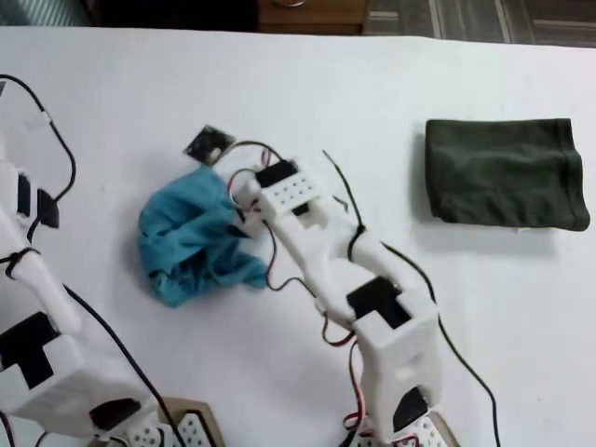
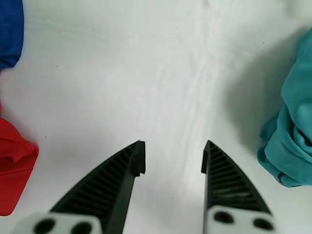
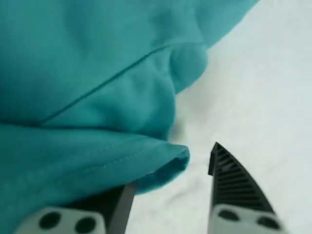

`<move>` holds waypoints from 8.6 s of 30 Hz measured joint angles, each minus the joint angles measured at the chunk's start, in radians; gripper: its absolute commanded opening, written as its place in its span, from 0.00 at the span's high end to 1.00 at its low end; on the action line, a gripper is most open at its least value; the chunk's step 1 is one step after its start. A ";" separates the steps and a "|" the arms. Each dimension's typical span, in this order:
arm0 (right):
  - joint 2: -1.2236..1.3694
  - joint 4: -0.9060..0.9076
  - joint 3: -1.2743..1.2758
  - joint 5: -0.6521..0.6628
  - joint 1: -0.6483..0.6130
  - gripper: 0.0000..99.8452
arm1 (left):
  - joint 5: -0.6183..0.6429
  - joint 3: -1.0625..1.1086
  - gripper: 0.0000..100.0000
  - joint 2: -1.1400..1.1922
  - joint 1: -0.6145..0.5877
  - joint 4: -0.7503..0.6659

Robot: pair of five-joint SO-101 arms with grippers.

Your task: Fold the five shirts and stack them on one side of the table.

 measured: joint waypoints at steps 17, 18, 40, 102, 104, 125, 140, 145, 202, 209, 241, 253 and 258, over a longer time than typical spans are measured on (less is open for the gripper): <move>0.127 -0.003 -0.074 0.080 0.000 0.97 | 0.000 0.000 0.79 0.000 0.002 0.000; 0.127 -0.005 -0.077 0.080 0.002 0.98 | 0.000 0.000 0.79 0.000 0.002 0.000; -0.176 0.109 -0.087 -0.006 0.534 0.98 | 0.000 0.229 0.79 0.000 0.074 -0.126; -0.334 0.176 0.006 0.091 0.810 0.98 | 0.247 0.344 0.96 0.190 0.911 -0.425; -0.334 0.176 0.006 0.091 0.810 0.98 | 0.247 0.344 0.98 0.190 0.911 -0.442; -0.334 0.189 0.006 0.091 0.810 0.98 | 0.311 0.193 0.75 0.190 0.887 -0.288; -0.334 0.189 0.006 0.091 0.810 0.98 | 0.422 0.143 0.84 0.367 0.902 -0.288; -0.334 0.189 0.006 0.091 0.810 0.98 | 0.422 0.060 0.96 0.371 0.905 -0.269; -0.638 0.127 0.008 0.041 0.638 0.98 | 0.258 -0.255 0.97 0.313 0.694 0.068; -0.796 -0.037 0.008 -0.091 0.601 0.98 | 0.164 -0.269 0.97 0.089 0.609 0.071; -1.206 -0.233 1.028 0.005 0.566 0.98 | -0.135 0.502 0.84 -0.288 0.439 0.000; -1.168 -0.471 1.083 0.005 0.574 0.98 | -0.066 0.649 0.84 -0.293 0.647 0.061; -0.984 -0.460 0.919 0.003 0.635 0.98 | -0.071 0.758 0.84 -0.293 0.781 -0.071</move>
